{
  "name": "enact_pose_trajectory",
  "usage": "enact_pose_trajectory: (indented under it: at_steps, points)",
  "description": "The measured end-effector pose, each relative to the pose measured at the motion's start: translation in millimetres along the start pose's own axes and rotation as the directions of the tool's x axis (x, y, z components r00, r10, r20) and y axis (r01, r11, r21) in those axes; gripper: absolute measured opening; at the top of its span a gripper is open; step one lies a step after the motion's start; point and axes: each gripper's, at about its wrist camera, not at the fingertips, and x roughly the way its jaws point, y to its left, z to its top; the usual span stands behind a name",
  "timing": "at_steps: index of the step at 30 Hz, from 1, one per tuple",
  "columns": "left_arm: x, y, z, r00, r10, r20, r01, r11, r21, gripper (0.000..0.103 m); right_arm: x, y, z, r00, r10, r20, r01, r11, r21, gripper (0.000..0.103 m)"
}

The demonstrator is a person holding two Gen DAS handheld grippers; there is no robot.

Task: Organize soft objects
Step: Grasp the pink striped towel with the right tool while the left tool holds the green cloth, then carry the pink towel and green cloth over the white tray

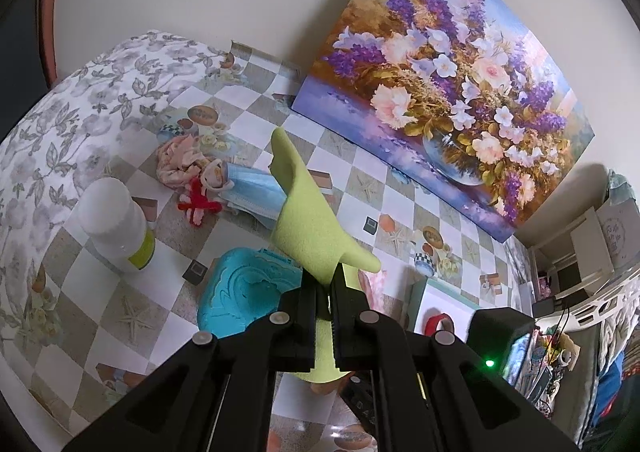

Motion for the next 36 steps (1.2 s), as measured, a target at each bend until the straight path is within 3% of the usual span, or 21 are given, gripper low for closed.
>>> enact_pose_trajectory:
  at_steps: [6,8,11,24,36]
  points:
    - [5,2,-1,1.0,-0.001,-0.013,0.001,1.0,-0.004,0.006,5,-1,-2,1.0,0.008,0.006,-0.008,1.0,0.0,0.033]
    - [6,2,-1,1.0,-0.002,-0.016,0.002,1.0,-0.007,0.006,1,-3,-1,1.0,0.018,0.025,-0.018,1.0,0.004,0.02]
    - [7,2,-1,1.0,-0.003,-0.016,0.003,1.0,-0.005,0.006,-7,-3,1,0.998,0.02,0.055,-0.02,1.0,-0.001,0.014]
    - [2,-1,1,1.0,-0.019,0.005,0.019,1.0,0.005,0.006,-59,-10,13,0.978,0.085,0.189,-0.09,0.996,0.021,0.012]
    - [-22,-19,2,0.996,-0.058,0.063,0.055,0.997,0.049,0.006,-124,-34,13,0.938,0.014,0.345,-0.042,0.996,0.076,0.012]
